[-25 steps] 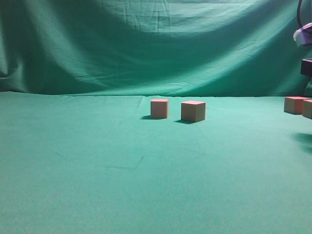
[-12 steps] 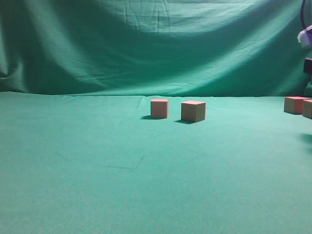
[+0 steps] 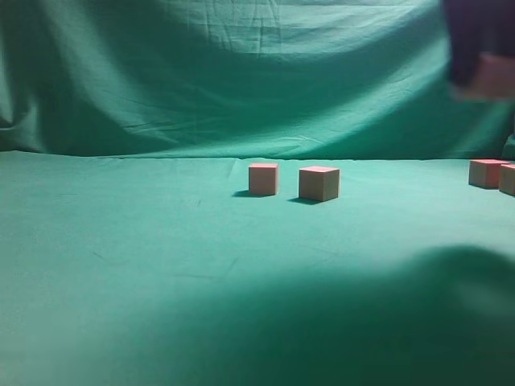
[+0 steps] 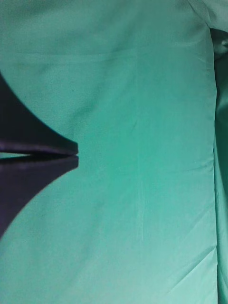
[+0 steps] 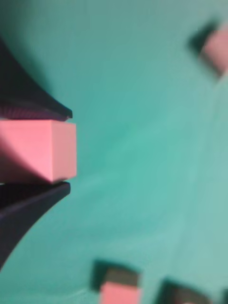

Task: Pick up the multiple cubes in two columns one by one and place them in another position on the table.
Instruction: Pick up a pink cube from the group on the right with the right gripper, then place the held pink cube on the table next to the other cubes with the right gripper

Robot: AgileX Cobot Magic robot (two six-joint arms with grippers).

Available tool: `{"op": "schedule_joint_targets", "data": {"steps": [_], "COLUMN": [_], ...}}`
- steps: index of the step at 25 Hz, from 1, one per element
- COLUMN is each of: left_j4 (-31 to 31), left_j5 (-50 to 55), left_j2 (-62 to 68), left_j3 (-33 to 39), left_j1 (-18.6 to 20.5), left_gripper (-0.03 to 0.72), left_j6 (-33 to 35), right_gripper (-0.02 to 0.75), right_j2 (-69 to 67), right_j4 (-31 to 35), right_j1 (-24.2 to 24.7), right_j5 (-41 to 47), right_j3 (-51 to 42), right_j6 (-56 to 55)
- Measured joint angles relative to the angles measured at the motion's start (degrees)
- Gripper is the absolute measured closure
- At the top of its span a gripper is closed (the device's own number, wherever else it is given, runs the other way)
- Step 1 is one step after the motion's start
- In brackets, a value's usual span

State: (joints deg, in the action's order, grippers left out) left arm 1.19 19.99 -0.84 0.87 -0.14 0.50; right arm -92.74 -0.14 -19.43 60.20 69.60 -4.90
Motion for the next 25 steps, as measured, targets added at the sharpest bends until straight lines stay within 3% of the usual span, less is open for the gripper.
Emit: {"op": "schedule_joint_targets", "data": {"steps": [6,10,18,25], "left_j4": [0.00,0.00,0.00,0.00], "left_j5": [0.00,0.00,0.00,0.00], "left_j2": [0.00,0.00,0.00,0.00], "left_j3": [0.00,0.00,0.00,0.00], "left_j1": [0.00,0.00,0.00,0.00], "left_gripper": [0.688,0.688,0.688,0.688], "left_j6": [0.00,0.00,0.00,0.00], "right_gripper": [0.480,0.480,0.480,0.480], "right_j2": [-2.77,-10.14,-27.76,-36.11], "right_j4": [0.39,0.60,0.60,0.73], "right_j1": [-12.69,-17.37,-19.73,-19.73], "right_j5": [3.32,8.13,10.82,10.91], "right_j3": [17.39,29.50,49.48,54.25], "right_j6": [0.58,0.58,2.64,15.37]}}
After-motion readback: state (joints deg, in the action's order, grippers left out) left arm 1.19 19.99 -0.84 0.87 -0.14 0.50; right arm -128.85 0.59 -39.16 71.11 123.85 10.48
